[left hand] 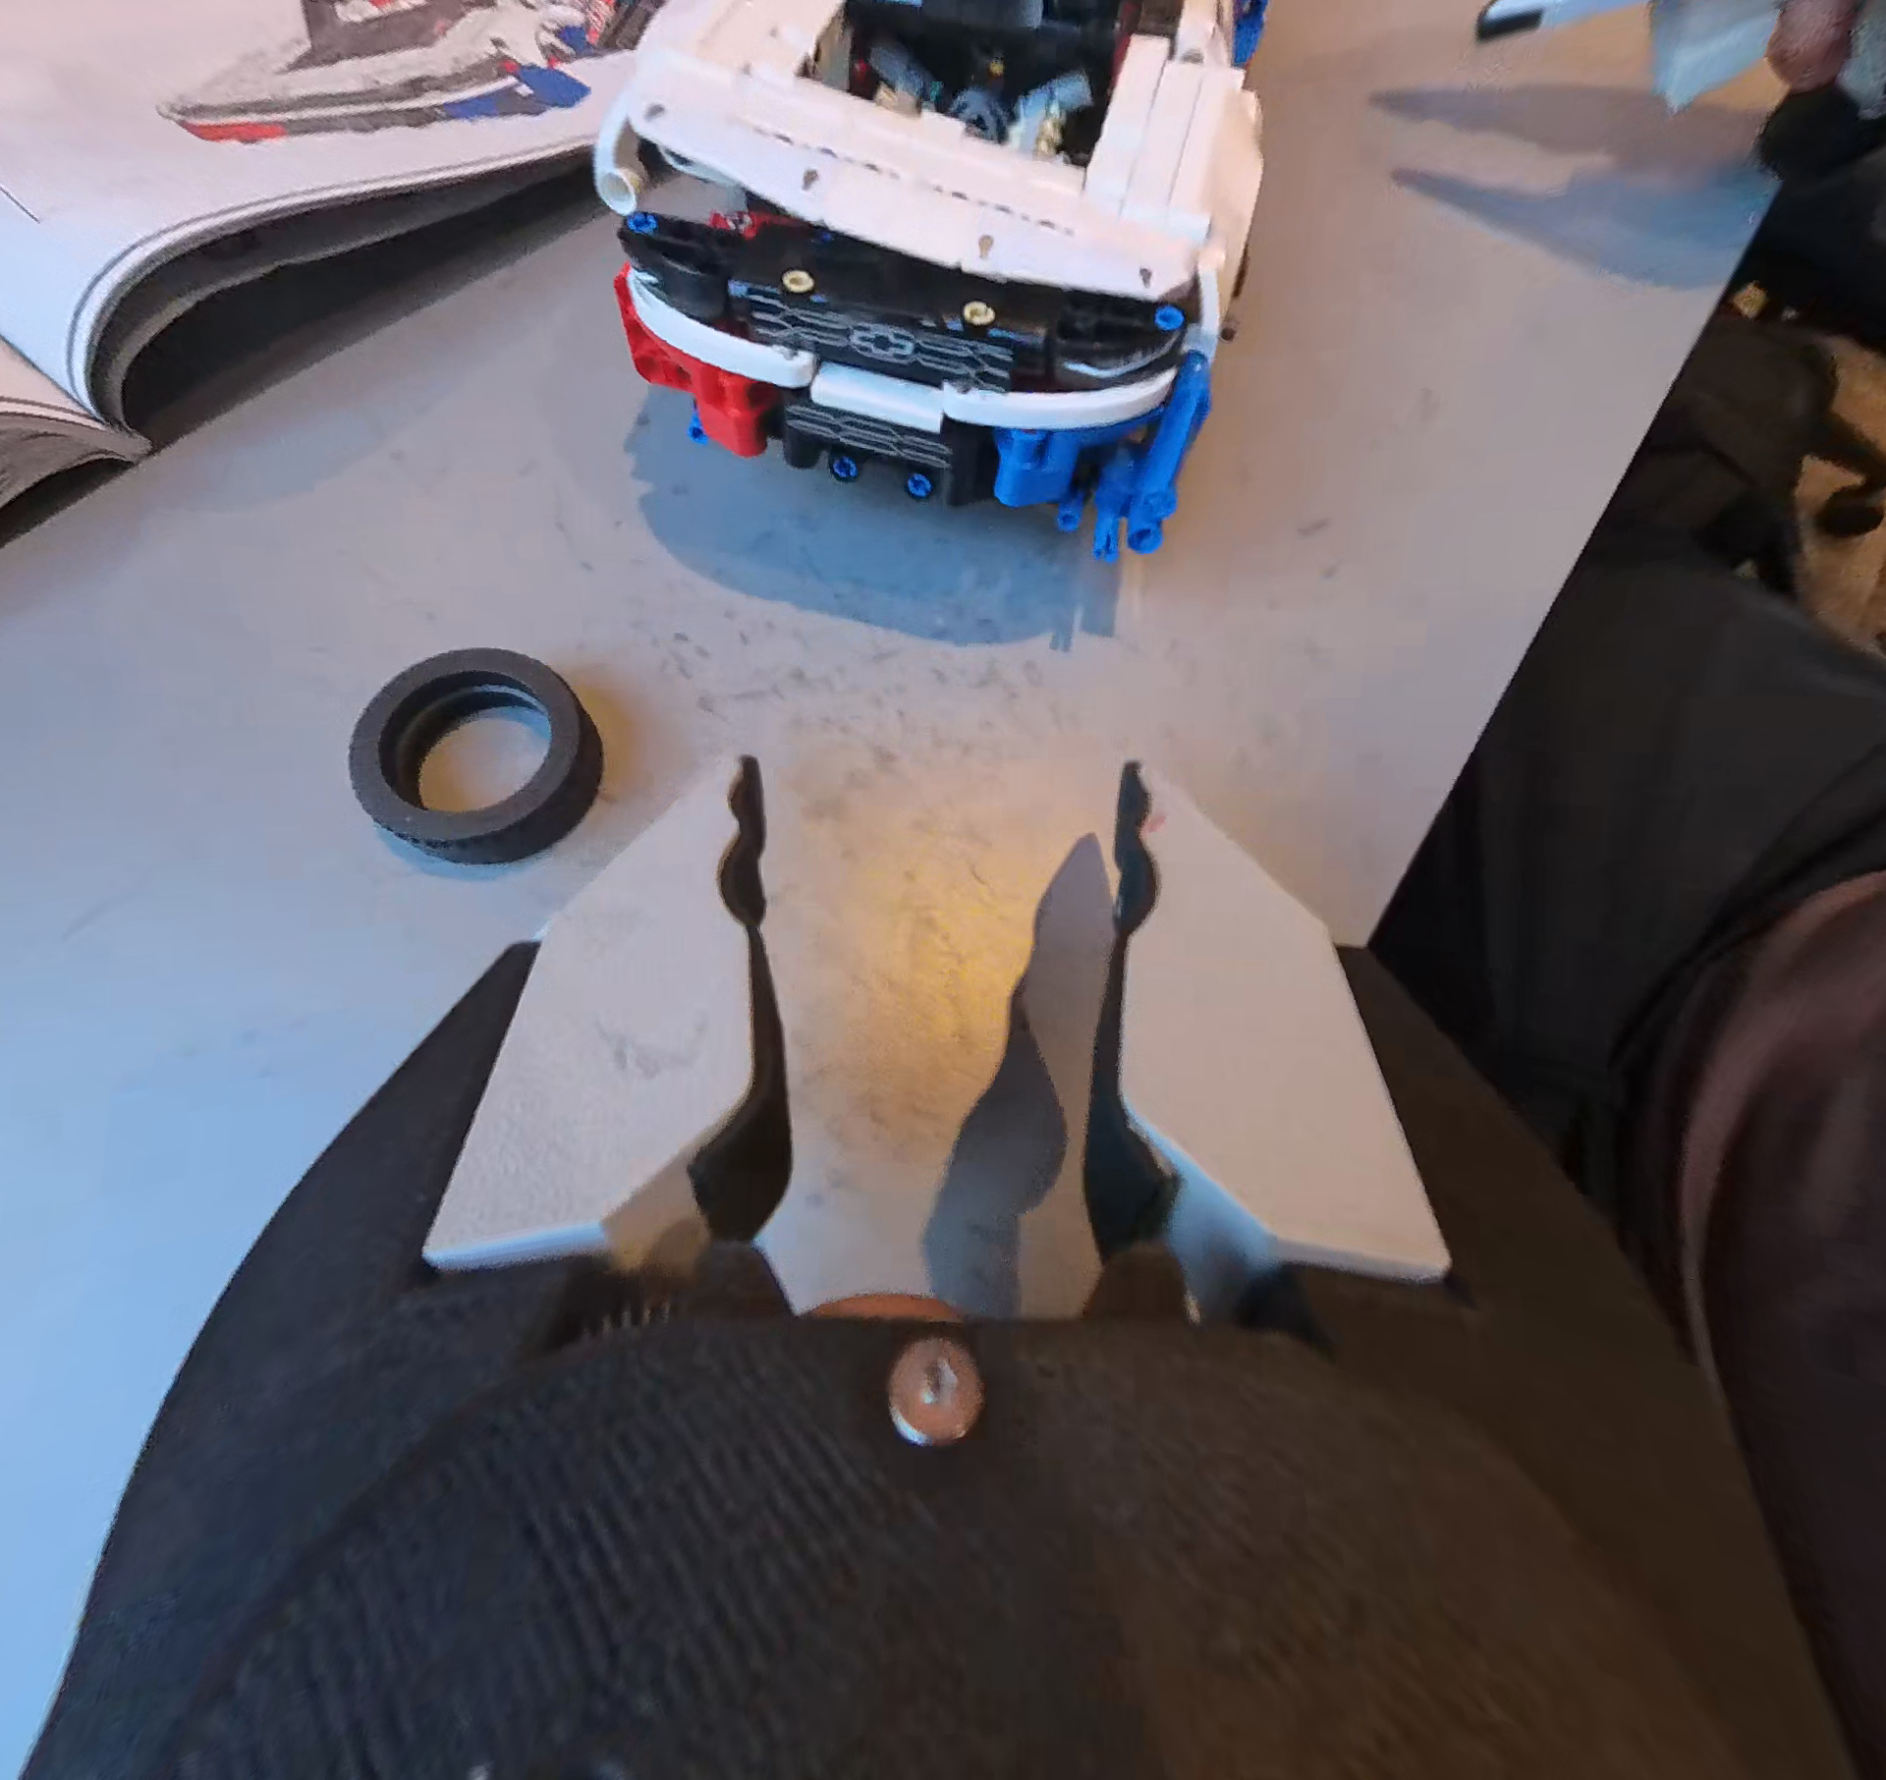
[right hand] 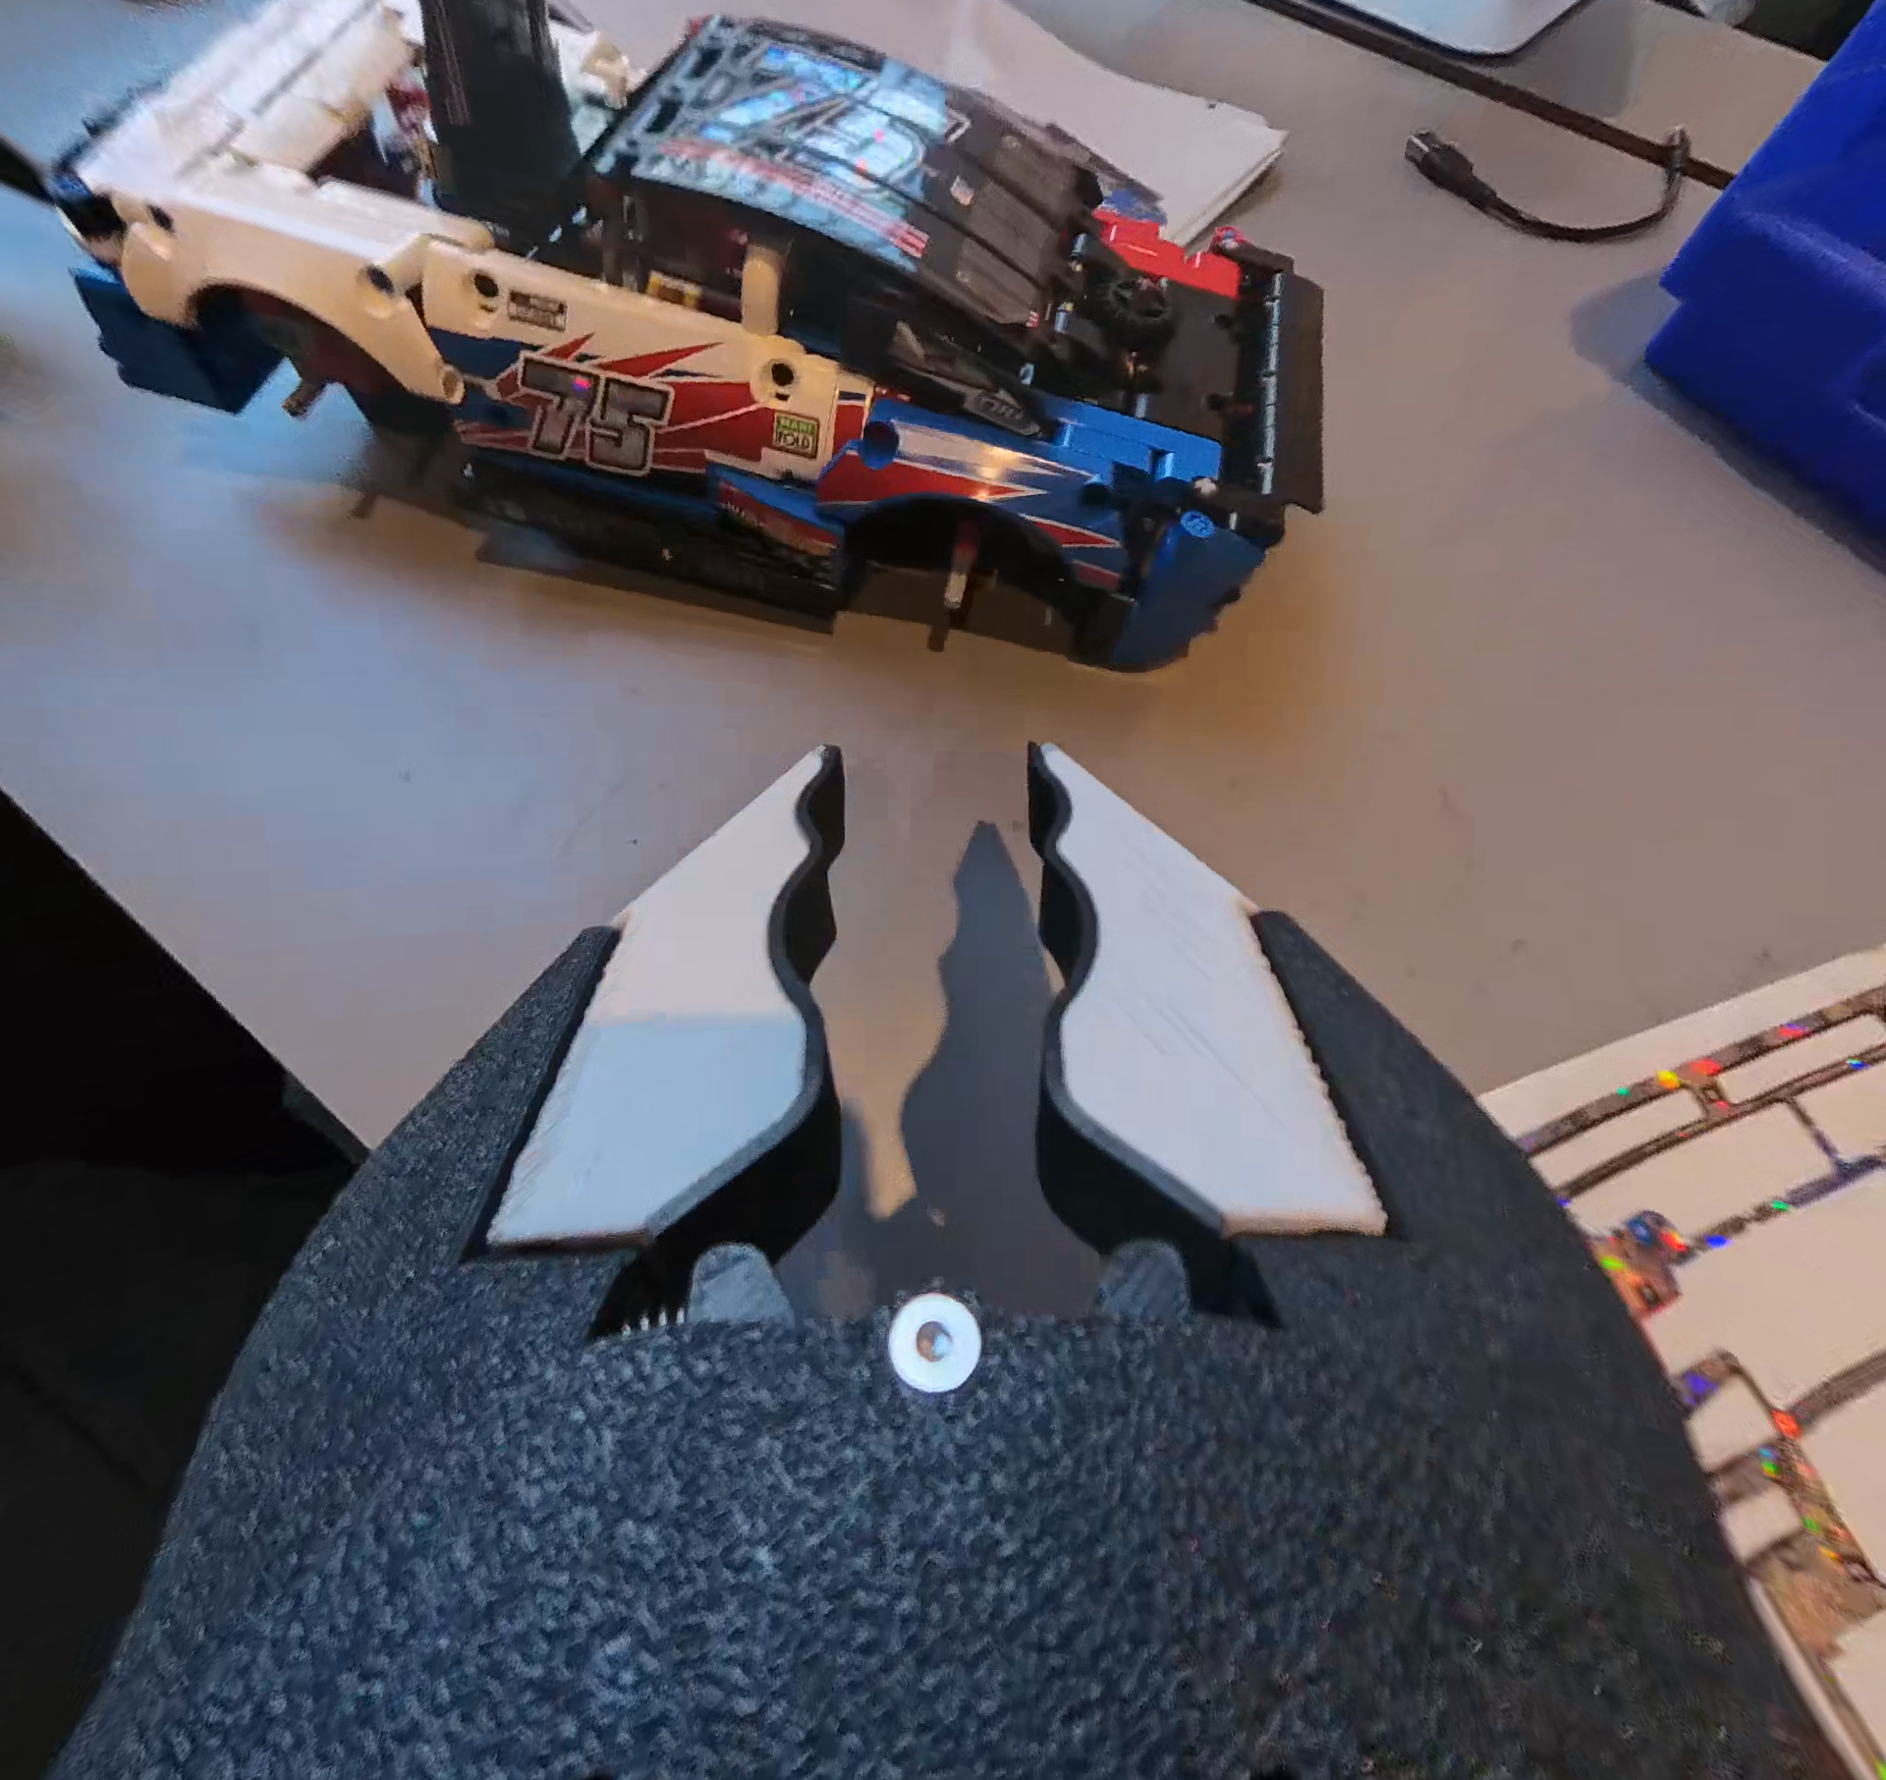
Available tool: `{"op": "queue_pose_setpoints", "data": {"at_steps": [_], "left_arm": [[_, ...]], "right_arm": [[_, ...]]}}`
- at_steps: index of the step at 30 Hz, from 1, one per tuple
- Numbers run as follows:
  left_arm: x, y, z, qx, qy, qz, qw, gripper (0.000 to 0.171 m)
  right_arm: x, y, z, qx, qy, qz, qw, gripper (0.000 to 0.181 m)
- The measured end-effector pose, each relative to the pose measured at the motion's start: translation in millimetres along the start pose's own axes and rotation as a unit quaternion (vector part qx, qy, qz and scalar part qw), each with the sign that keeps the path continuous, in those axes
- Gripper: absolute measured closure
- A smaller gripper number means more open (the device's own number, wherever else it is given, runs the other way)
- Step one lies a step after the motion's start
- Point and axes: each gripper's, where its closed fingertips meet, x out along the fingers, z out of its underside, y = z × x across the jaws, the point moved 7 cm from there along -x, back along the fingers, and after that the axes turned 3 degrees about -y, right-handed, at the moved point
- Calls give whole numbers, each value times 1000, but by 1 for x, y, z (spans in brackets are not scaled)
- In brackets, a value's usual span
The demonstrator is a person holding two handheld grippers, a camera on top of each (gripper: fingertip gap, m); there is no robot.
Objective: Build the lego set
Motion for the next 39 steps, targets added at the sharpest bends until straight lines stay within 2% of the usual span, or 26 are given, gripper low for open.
{"op": "queue_pose_setpoints", "data": {"at_steps": [6, 11, 16, 21, 24, 25, 26, 29, 31, 39], "left_arm": [[0, 5, 2, 18, -7, -1, 1000, 116], [-1, 0, -3, 6, 14, 14, 1000, 112], [2, -8, -11, 14, 32, 23, 999, 117], [5, -10, -24, 81, 76, 5, 994, 126], [0, -13, -31, 123, 136, -26, 983, 127], [-3, -16, -34, 124, 155, -36, 980, 129], [-5, -18, -35, 117, 166, -39, 978, 129], [-7, -23, -36, 93, 177, -25, 980, 127], [-11, -24, -37, 87, 196, -26, 976, 127], [-21, -30, -39, 74, 246, -46, 965, 134]], "right_arm": [[1, 15, 2, 58, 11, -22, 998, 143], [5, 18, 4, 78, -6, -37, 996, 143], [13, 18, 8, 94, -43, -80, 991, 144], [17, 21, 8, 124, -52, -119, 984, 152], [18, 24, 6, 139, -45, -142, 979, 155], [19, 25, 5, 141, -42, -154, 977, 167], [18, 24, 4, 142, -38, -170, 974, 177], [17, 25, 2, 140, -22, -172, 975, 164], [13, 24, -1, 126, -4, -174, 977, 169], [7, 15, -8, 48, 40, -145, 987, 169]]}}
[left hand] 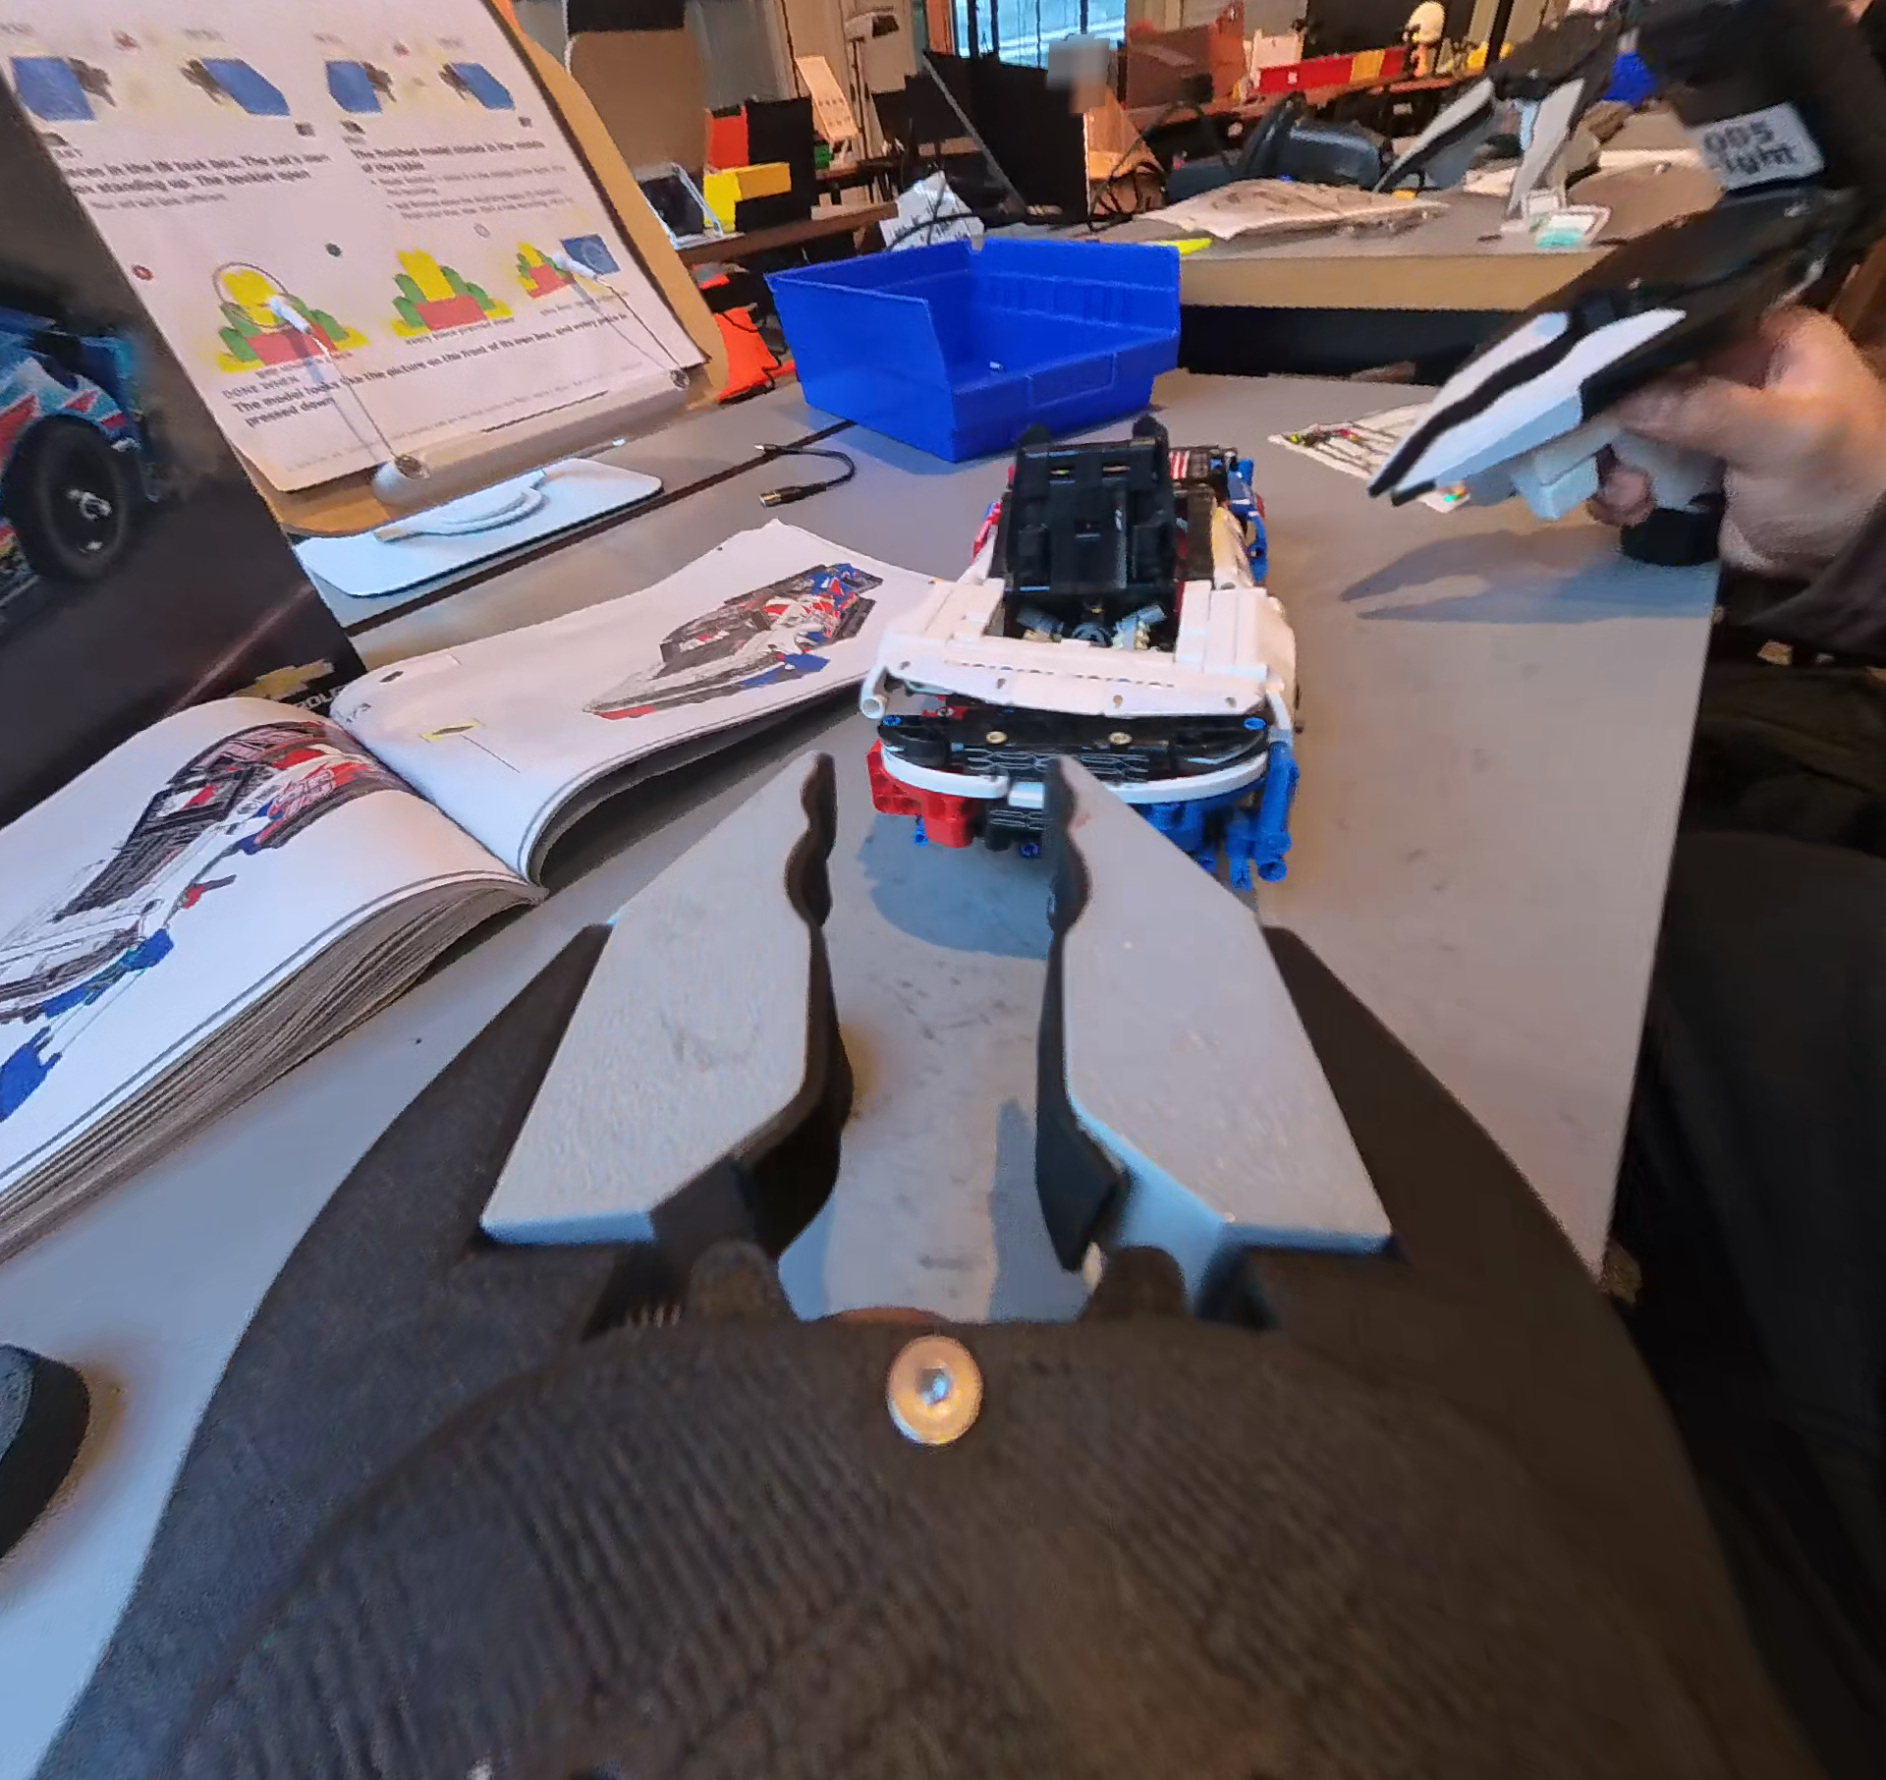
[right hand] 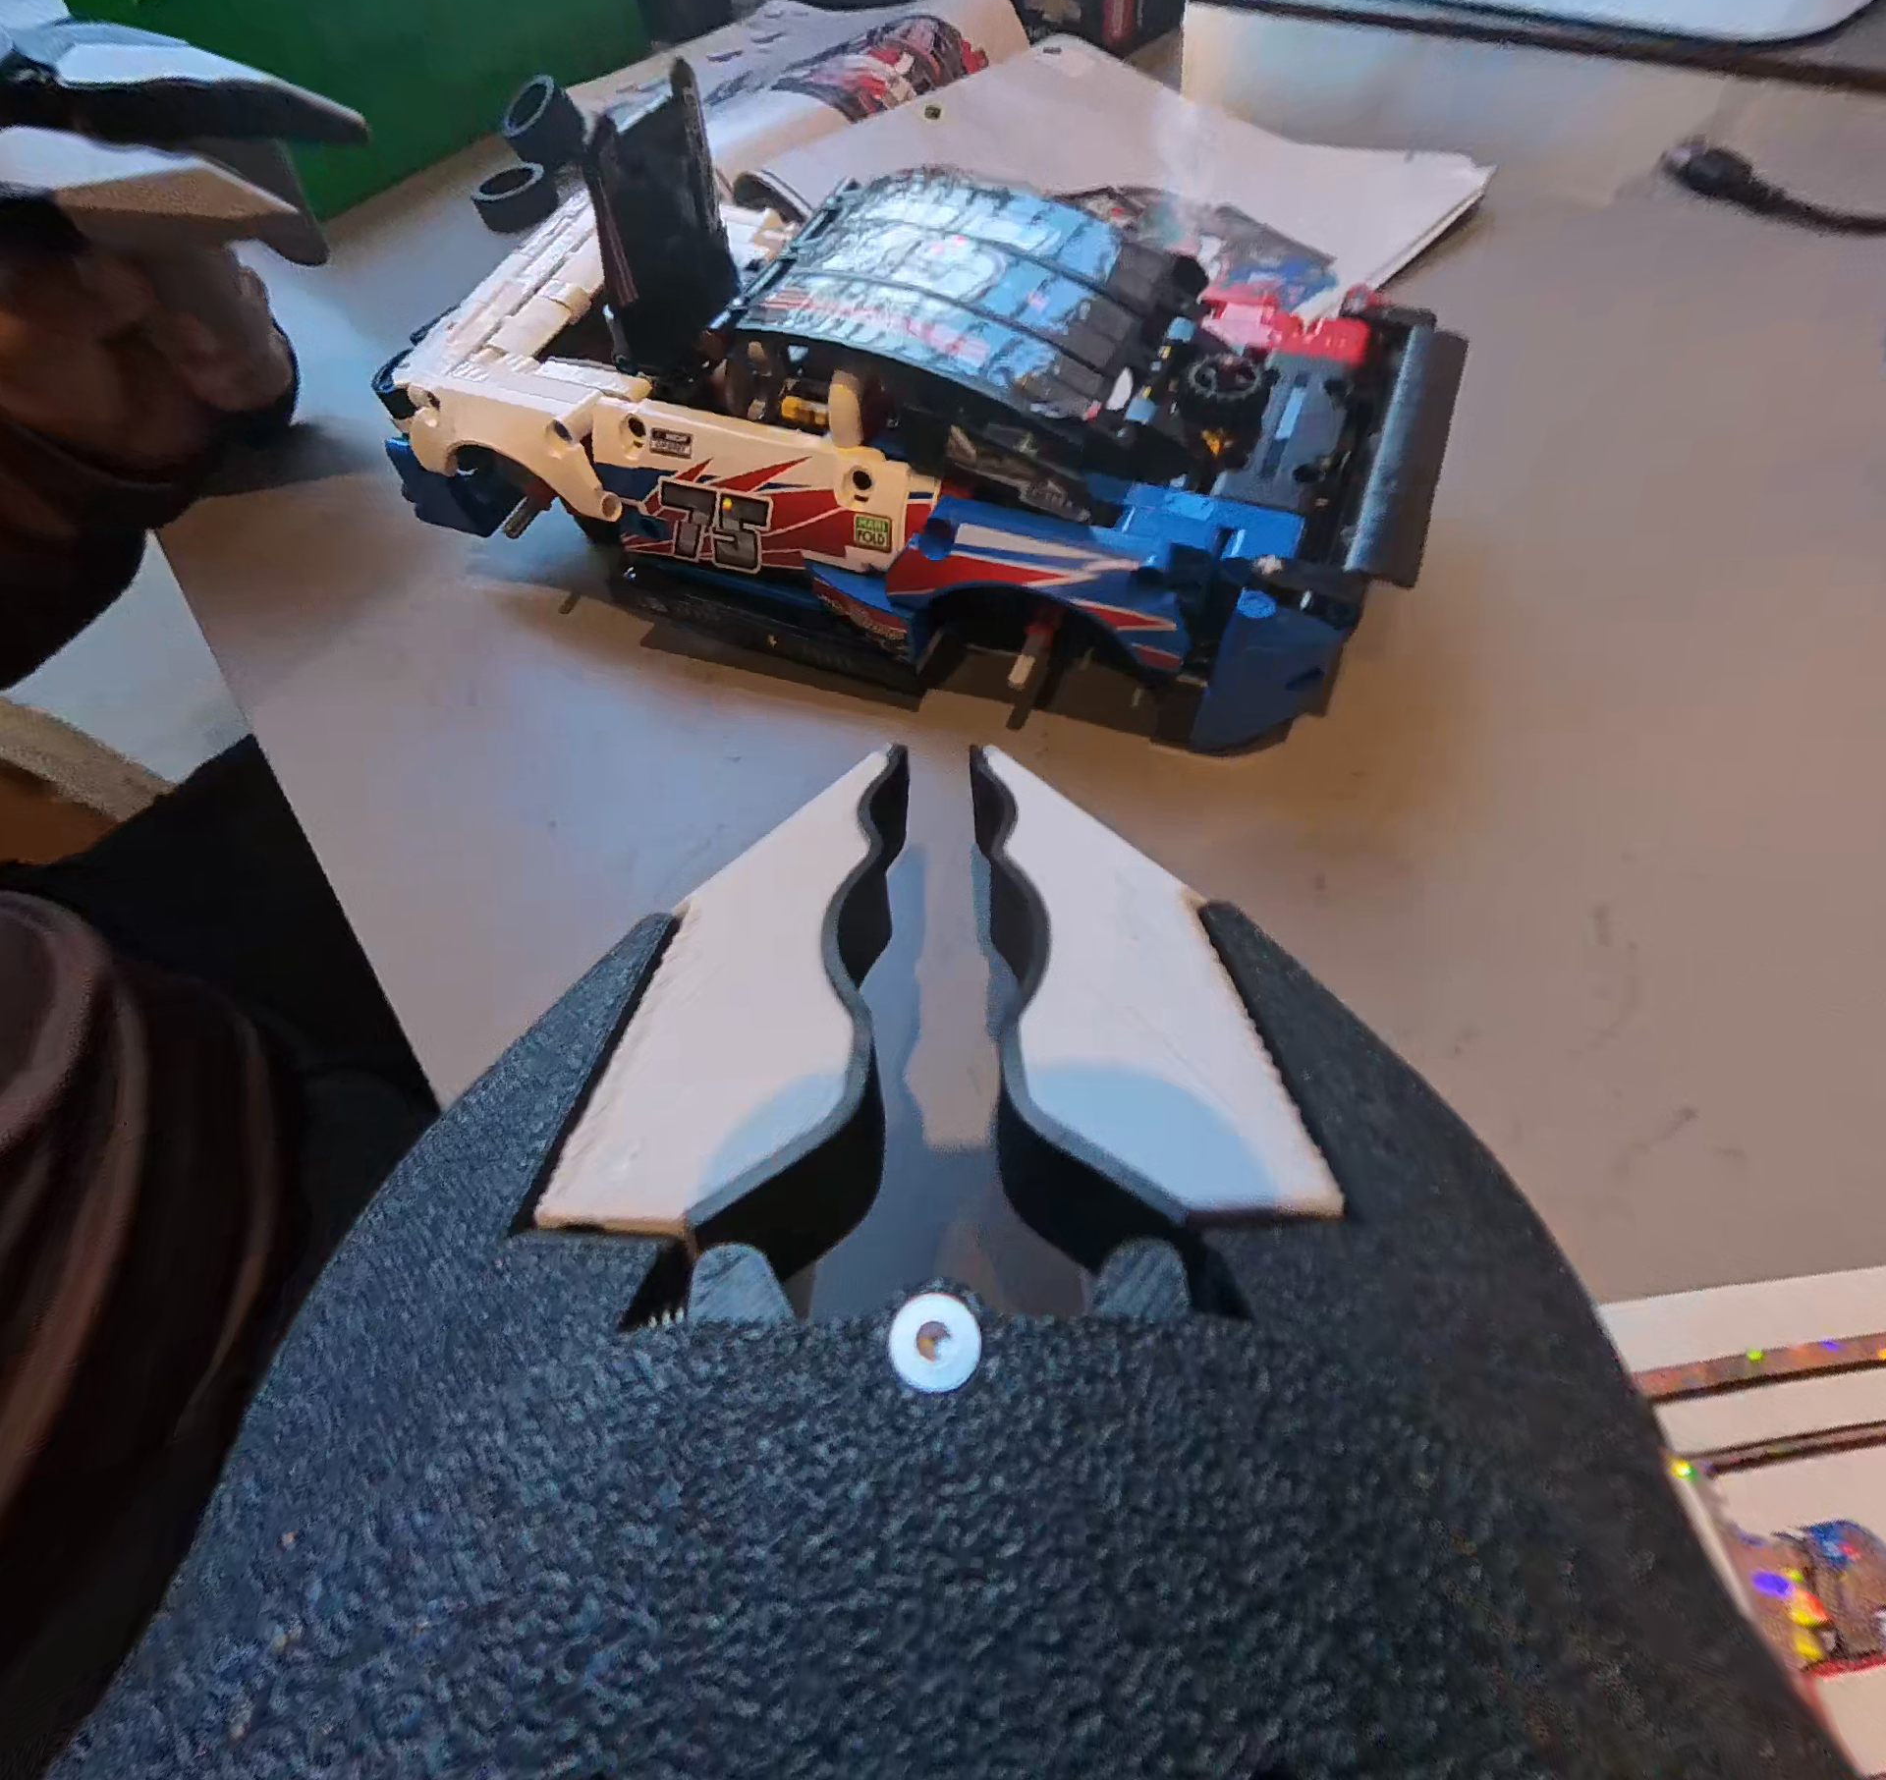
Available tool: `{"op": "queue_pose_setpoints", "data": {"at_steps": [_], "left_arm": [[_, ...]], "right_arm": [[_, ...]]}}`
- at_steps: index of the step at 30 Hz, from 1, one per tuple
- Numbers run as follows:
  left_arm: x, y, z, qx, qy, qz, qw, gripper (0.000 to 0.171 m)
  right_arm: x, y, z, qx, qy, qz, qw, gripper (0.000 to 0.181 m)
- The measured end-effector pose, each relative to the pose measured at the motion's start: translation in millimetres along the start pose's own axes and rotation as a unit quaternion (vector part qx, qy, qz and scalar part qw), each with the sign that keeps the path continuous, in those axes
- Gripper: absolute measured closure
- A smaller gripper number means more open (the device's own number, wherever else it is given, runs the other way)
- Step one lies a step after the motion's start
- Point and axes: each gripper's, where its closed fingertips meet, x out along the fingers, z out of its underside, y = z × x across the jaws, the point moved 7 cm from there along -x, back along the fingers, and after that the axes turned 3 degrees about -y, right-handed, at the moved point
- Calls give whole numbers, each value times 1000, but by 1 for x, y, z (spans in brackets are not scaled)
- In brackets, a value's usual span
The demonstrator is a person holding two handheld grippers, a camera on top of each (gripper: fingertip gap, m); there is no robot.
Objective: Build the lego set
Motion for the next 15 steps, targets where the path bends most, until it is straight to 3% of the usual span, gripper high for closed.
{"op": "queue_pose_setpoints", "data": {"at_steps": [6, 15], "left_arm": [[-3, -7, -2, -37, 23, 18, 999, 127], [7, 0, 1, -14, -14, 25, 999, 129]], "right_arm": [[2, 0, -7, -62, 27, 64, 996, 158], [8, 0, -5, -69, 1, 65, 996, 151]]}}
